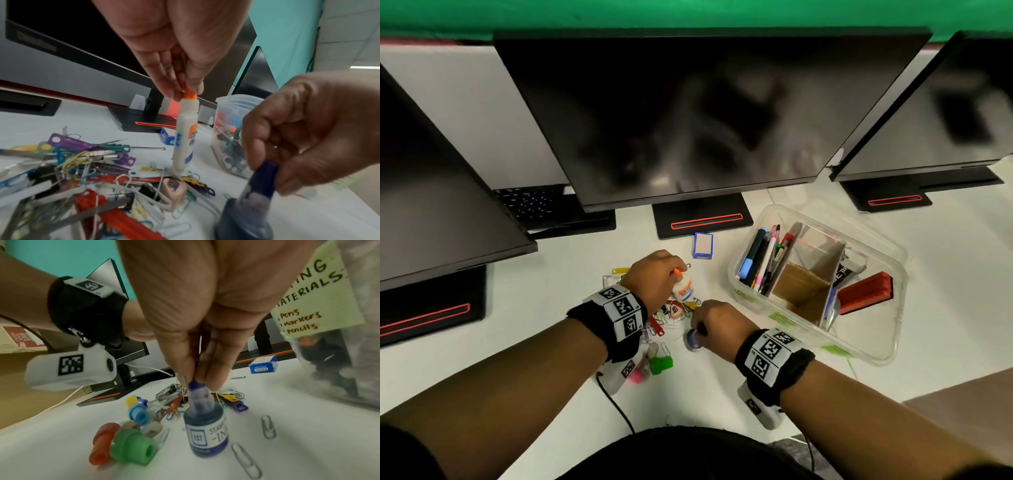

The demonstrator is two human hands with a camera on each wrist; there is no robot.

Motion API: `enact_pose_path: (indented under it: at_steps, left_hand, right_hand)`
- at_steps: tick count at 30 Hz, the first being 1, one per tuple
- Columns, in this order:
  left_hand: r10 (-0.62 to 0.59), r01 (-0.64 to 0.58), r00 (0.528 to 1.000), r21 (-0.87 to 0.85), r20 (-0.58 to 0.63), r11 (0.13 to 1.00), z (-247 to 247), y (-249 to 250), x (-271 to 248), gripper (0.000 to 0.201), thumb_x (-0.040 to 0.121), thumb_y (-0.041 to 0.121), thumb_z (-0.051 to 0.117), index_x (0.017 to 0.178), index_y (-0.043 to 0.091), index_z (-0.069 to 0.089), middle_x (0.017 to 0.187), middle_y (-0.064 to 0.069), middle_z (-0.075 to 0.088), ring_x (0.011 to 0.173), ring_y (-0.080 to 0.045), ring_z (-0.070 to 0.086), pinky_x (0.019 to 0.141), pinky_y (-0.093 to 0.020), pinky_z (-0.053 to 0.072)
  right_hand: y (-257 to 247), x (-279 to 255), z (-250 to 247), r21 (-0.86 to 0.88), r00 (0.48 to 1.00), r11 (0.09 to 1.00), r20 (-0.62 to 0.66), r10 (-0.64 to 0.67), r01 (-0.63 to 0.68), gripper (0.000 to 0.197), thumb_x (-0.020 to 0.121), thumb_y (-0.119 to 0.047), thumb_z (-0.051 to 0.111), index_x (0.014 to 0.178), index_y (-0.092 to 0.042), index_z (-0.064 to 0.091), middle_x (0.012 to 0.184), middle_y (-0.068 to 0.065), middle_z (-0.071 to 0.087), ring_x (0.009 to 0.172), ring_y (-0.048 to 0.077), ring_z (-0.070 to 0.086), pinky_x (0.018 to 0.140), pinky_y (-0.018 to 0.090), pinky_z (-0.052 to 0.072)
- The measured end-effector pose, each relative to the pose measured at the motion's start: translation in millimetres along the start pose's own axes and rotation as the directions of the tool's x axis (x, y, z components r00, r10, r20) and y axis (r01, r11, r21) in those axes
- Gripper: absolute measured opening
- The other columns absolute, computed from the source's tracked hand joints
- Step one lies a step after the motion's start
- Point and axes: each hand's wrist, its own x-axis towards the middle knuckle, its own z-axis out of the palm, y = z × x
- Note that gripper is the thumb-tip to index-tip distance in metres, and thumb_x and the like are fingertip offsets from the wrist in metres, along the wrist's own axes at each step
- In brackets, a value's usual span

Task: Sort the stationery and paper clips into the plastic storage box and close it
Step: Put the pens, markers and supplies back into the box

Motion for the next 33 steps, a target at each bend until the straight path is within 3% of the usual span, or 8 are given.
enact_pose_path:
  at_steps: [6,11,15,20,23,26,29,33]
  left_hand:
    - [0.029,-0.031,1.000,-0.184,-0.012,0.982,-9.7,21.8,-20.9,0.024,0.090,0.013,0.057,0.112,0.021,0.055,0.104,0.002,0.063,0.098,-0.016,0.060,0.089,-0.029,0.049]
    - [0.106,-0.103,0.994,-0.259,-0.001,0.961,-33.3,38.2,-22.1,0.021,0.087,0.009,0.060,0.105,0.019,0.054,0.092,0.007,0.061,0.091,-0.011,0.059,0.079,-0.014,0.045]
    - [0.156,-0.154,0.988,-0.311,-0.018,0.938,-38.3,48.3,-25.2,0.020,0.085,0.009,0.063,0.097,0.023,0.054,0.090,0.008,0.061,0.090,-0.010,0.059,0.081,-0.017,0.047]
    - [0.151,-0.201,0.969,-0.264,-0.197,0.943,-27.1,43.0,-23.6,0.020,0.088,0.016,0.060,0.107,0.017,0.057,0.098,0.008,0.055,0.089,-0.008,0.057,0.073,-0.018,0.050]
    - [0.195,-0.192,0.980,-0.103,0.020,0.976,-15.8,30.8,-17.7,0.020,0.087,0.029,0.060,0.106,0.021,0.057,0.101,0.008,0.055,0.092,-0.011,0.059,0.079,-0.023,0.051]
    - [0.287,-0.337,0.890,0.088,0.355,0.937,-0.9,22.7,-13.6,0.034,0.081,0.042,0.064,0.111,0.027,0.058,0.108,0.009,0.056,0.100,-0.011,0.058,0.085,-0.023,0.044]
    - [0.282,-0.405,0.808,0.139,0.518,0.904,11.5,22.1,-12.9,0.044,0.076,0.045,0.066,0.116,0.031,0.056,0.118,0.009,0.055,0.107,-0.012,0.054,0.090,-0.026,0.044]
    - [0.274,-0.463,0.745,0.176,0.608,0.869,21.2,26.7,-11.9,0.038,0.079,0.036,0.065,0.116,0.032,0.058,0.120,0.008,0.055,0.111,-0.013,0.053,0.093,-0.025,0.043]
  right_hand:
    - [7.3,-1.3,-7.8,0.168,0.975,0.982,-0.190,0.115,-0.083,0.039,0.082,-0.037,0.066,0.108,-0.010,0.059,0.103,0.008,0.061,0.084,0.020,0.054,0.070,0.024,0.039]
    - [5.5,4.2,-23.5,0.238,0.943,0.968,-0.298,0.150,-0.079,0.056,0.081,-0.037,0.069,0.129,-0.015,0.049,0.125,0.006,0.057,0.111,0.023,0.057,0.090,0.029,0.046]
    - [-0.9,5.6,-30.4,0.232,0.930,0.972,-0.347,0.119,-0.038,0.033,0.083,-0.027,0.064,0.112,-0.010,0.060,0.104,0.012,0.067,0.095,0.029,0.063,0.078,0.033,0.050]
    - [4.6,-5.2,-49.0,0.348,0.877,0.936,-0.432,0.209,-0.051,0.032,0.083,-0.029,0.064,0.109,-0.013,0.055,0.094,0.008,0.067,0.082,0.023,0.062,0.069,0.028,0.047]
    - [22.8,-20.2,-72.6,0.562,0.772,0.827,-0.524,0.360,-0.004,0.042,0.082,-0.022,0.068,0.115,-0.023,0.041,0.095,0.002,0.063,0.083,0.022,0.063,0.074,0.031,0.052]
    - [58.8,-39.8,-93.8,0.665,0.644,0.746,-0.566,0.515,-0.012,0.049,0.084,-0.018,0.067,0.117,-0.033,0.035,0.100,0.003,0.065,0.089,0.025,0.066,0.081,0.040,0.056]
    - [100.1,-62.4,-107.9,0.646,0.589,0.732,-0.511,0.626,-0.218,0.031,0.086,-0.026,0.064,0.107,-0.022,0.042,0.096,0.007,0.064,0.090,0.031,0.065,0.081,0.040,0.054]
    - [138.2,-86.8,-116.2,0.587,0.546,0.640,-0.363,0.755,-0.495,0.022,0.084,-0.026,0.064,0.094,-0.009,0.054,0.099,0.016,0.068,0.088,0.036,0.066,0.079,0.043,0.056]
